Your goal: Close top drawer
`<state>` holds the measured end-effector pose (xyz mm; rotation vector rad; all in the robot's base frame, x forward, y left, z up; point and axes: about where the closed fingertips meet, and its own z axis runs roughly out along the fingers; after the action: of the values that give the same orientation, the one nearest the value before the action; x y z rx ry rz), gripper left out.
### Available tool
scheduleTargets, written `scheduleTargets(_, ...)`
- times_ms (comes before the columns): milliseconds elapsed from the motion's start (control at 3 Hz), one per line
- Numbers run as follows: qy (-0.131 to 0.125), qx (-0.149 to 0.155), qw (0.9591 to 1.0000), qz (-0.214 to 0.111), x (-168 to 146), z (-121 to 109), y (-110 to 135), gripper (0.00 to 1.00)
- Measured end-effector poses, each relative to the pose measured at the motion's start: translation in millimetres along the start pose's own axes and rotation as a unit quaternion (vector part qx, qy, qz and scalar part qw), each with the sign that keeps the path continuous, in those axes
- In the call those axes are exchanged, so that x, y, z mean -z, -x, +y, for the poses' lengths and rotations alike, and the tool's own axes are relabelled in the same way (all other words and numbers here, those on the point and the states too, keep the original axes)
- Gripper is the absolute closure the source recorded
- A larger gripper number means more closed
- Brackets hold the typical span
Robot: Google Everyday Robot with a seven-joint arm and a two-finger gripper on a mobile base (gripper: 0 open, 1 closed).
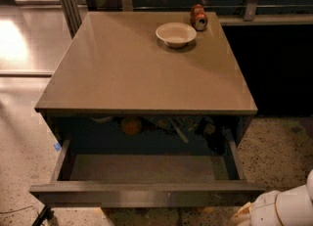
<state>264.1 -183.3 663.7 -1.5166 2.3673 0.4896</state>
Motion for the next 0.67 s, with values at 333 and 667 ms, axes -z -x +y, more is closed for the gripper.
scheduleTargets(333,-0.014,-0.021,0.9995,-0.016,-7.1,-10.7,8.0,1.0)
scheduleTargets(667,-0.014,-0.021,0.9995,-0.016,-7.1,-10.7,8.0,1.0)
